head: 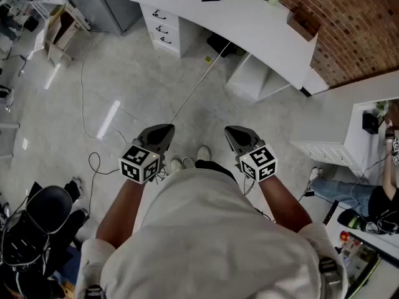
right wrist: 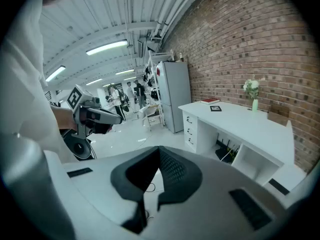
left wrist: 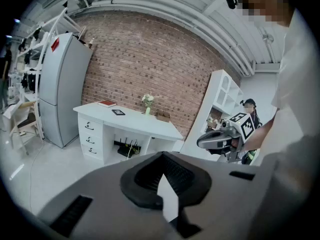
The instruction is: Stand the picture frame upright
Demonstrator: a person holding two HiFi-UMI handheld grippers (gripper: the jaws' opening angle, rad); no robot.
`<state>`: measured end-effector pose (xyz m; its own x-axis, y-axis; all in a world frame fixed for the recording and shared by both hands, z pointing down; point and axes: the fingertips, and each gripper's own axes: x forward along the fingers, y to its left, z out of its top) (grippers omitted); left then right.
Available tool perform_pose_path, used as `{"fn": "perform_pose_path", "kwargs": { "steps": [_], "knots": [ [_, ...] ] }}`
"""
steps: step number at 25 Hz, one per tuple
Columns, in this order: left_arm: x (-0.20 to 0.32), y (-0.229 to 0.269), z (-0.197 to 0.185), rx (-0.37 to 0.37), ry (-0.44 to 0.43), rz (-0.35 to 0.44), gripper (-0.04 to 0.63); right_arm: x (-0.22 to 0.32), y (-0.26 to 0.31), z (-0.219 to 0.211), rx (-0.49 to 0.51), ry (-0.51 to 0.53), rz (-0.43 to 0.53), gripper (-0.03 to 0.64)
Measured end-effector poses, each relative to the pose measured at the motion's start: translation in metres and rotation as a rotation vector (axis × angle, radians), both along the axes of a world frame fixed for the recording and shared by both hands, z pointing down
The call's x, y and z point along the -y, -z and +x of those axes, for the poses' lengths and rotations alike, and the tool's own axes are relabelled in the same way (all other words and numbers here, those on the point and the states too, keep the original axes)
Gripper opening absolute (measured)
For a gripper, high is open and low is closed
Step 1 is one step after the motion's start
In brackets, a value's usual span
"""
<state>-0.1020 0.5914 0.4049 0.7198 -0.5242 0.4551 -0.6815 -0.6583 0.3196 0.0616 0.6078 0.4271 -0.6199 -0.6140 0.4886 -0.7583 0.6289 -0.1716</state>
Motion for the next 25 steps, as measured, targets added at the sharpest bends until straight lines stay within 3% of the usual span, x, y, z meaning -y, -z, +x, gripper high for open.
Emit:
{"fn": "perform_pose_path", "kwargs": {
  "steps": [14,20,23,25],
  "knots": [
    [0.018,0.001,0.070,0.029,0.038,0.009,-0.005,0.032,-0.006,0.065,0.052,0.059,0.021,0.003],
    [0.031,-0.003,0.082,0.038,0.053,0.006,-0.005,0.049,-0.009,0.084,0.093,0.024,0.021,0.005],
    [0.049,-0.006,0.087,0.029,0.057,0.001,0.055,0.065,-0.011,0.092,0.105,0.008,0.014,0.008],
    [0.064,-0.006,0.089,0.025,0.059,0.006,0.055,0.078,-0.011,0.097,0.106,-0.012,0.017,0.024]
  ]
}}
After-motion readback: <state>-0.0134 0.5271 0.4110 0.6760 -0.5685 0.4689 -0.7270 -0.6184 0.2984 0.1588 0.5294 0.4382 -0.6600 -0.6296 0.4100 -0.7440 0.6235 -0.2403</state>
